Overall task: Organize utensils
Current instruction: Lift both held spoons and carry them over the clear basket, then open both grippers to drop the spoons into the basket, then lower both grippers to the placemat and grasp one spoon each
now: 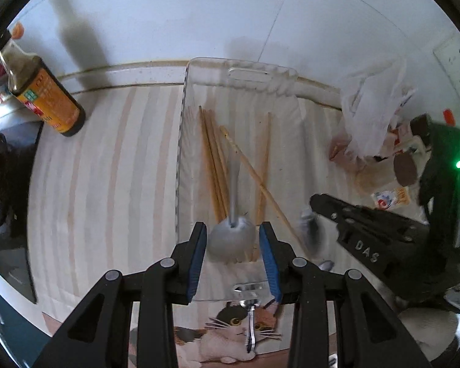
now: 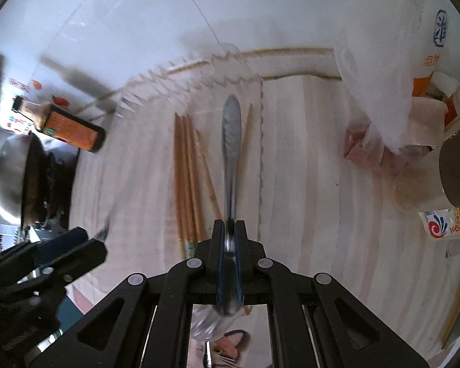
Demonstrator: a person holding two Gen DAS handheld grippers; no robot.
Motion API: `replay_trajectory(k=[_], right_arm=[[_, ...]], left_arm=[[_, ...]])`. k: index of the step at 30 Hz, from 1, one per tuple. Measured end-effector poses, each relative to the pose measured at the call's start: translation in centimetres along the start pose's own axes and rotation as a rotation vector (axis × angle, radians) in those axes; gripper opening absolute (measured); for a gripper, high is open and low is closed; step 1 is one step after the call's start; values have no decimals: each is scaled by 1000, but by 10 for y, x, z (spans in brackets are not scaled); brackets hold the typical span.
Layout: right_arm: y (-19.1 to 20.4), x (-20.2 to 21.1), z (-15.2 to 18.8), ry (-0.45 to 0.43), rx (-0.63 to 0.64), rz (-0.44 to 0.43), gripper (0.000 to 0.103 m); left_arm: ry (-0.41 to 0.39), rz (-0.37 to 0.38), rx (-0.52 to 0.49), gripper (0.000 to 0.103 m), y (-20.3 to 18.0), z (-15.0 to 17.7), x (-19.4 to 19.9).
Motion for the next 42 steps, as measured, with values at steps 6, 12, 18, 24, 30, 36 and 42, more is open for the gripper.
replay_trajectory(k=[6,12,18,24,30,36,42], right_arm=[[-4,19,6,-49,-16,-11,34],[-12,49,22,-106,-21,54,39],[-30,66,58,-132,-62,93,40],[-54,53,100,-90,-134,113,41],[-83,22,139,-28,-207,128,41],[-96,-14,150,-27,-186,201,41],[-81,-26,144,-121,-64,326,49]], left_arm=[[-64,-71,35,63,15,5,19],[-200,-230,80,94,35,22,36],[-241,-282,94,103,43,45,30],[-187,-293,96,103,40,79,7],[-100,-292,87,103,31,113,-31],[3,-275,93,101,26,140,-74],[63,-243,71,92,11,157,-98]])
Point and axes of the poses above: each gripper's, at about its wrist camera, not at the fingertips, and x roughly against the way its jaws point, y to its left, z to its underside, the point moved 4 cm from there along -x, roughly the way its jaws point, and after that the axes turned 13 degrees about -z, right-handed, at the moved point
